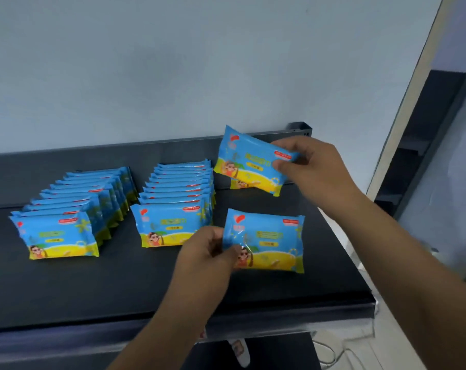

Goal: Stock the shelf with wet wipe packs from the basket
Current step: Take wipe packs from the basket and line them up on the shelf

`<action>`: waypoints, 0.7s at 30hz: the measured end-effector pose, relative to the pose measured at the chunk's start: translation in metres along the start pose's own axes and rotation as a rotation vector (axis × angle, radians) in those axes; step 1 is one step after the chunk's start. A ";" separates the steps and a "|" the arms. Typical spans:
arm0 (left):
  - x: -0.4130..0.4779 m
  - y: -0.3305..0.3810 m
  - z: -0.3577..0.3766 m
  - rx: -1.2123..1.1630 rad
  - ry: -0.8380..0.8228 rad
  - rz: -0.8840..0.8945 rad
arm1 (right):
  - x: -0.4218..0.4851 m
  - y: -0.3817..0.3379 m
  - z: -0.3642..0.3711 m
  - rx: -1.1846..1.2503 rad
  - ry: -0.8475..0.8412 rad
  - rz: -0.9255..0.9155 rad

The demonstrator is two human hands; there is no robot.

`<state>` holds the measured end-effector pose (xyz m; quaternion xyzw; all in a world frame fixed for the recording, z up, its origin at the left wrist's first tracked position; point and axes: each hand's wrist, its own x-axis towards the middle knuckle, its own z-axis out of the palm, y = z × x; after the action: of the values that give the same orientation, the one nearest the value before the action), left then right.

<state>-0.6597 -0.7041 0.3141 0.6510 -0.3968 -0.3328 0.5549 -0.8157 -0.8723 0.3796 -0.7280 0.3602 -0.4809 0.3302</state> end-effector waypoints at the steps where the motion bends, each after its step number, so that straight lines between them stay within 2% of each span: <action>1: 0.003 0.001 0.004 0.025 -0.005 -0.001 | 0.014 0.013 -0.002 -0.083 -0.011 0.000; 7: 0.028 0.006 0.021 0.155 -0.010 0.016 | 0.065 0.071 0.006 -0.431 -0.161 0.004; 14: 0.044 0.004 0.046 0.177 0.031 -0.001 | 0.076 0.090 0.013 -0.689 -0.116 -0.138; 21: 0.060 0.000 0.060 0.086 0.122 -0.020 | 0.087 0.090 0.003 -0.518 -0.135 -0.072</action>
<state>-0.6844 -0.7849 0.3044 0.6971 -0.3699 -0.2807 0.5463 -0.8077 -0.9917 0.3447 -0.8309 0.4223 -0.3347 0.1388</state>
